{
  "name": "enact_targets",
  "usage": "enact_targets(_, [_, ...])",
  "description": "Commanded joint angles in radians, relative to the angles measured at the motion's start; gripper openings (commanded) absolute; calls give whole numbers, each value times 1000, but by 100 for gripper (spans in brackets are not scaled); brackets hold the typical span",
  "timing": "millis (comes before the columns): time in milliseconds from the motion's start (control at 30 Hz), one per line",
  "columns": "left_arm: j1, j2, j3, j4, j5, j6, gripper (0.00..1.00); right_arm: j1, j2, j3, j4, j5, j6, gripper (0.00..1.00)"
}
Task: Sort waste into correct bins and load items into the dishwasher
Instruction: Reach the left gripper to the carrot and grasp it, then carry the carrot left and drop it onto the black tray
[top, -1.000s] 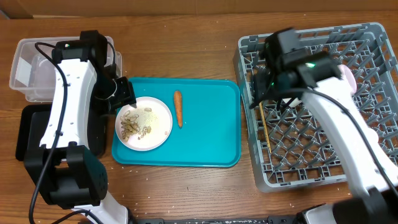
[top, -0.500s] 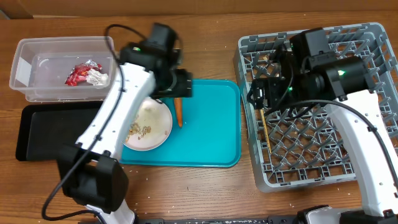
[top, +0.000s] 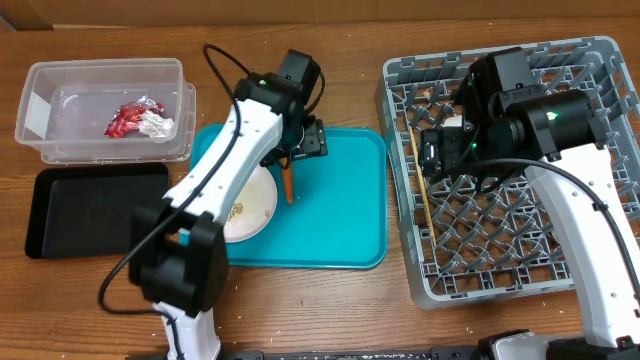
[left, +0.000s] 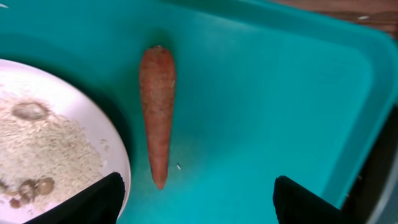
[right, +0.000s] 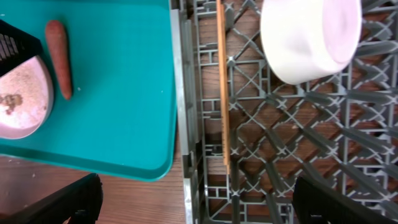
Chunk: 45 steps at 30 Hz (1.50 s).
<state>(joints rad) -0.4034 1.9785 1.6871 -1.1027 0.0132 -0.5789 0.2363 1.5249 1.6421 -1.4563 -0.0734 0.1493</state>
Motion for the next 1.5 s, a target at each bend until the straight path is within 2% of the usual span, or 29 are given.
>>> enact_targets(0, [5, 83, 10, 9, -22, -32, 79, -3, -6, 8, 3, 31, 12, 100])
enact_targets(200, [10, 188, 10, 20, -21, -39, 79, -3, -6, 8, 2, 32, 12, 100])
enact_targets(433, [12, 226, 10, 17, -21, -39, 79, -3, -6, 8, 3, 31, 12, 100])
enact_targets(600, [12, 227, 10, 14, -22, -35, 61, -3, -6, 8, 2, 31, 12, 100])
enact_targets(667, [12, 227, 10, 11, -23, -27, 46, -3, -6, 8, 2, 32, 12, 100])
enact_targets(733, [12, 227, 10, 9, -24, -27, 39, -3, -6, 8, 2, 32, 12, 100])
enact_targets(800, [12, 227, 8, 7, -23, -27, 37, -3, -6, 8, 2, 32, 12, 100])
enact_targets(900, [11, 227, -4, 10, -24, -27, 41, -3, -6, 8, 2, 32, 12, 100])
enact_targets(1167, [11, 227, -55, 43, -25, -27, 39, -3, -6, 8, 2, 31, 12, 100])
enact_targets(1267, [11, 227, -55, 44, -28, -27, 25, -3, -6, 8, 2, 31, 12, 100])
enact_targets(1400, [11, 227, -55, 43, -29, -27, 24, -3, -6, 8, 2, 31, 12, 100])
enact_targets(1467, [11, 227, -55, 41, -28, -27, 19, -3, -6, 8, 2, 32, 12, 100])
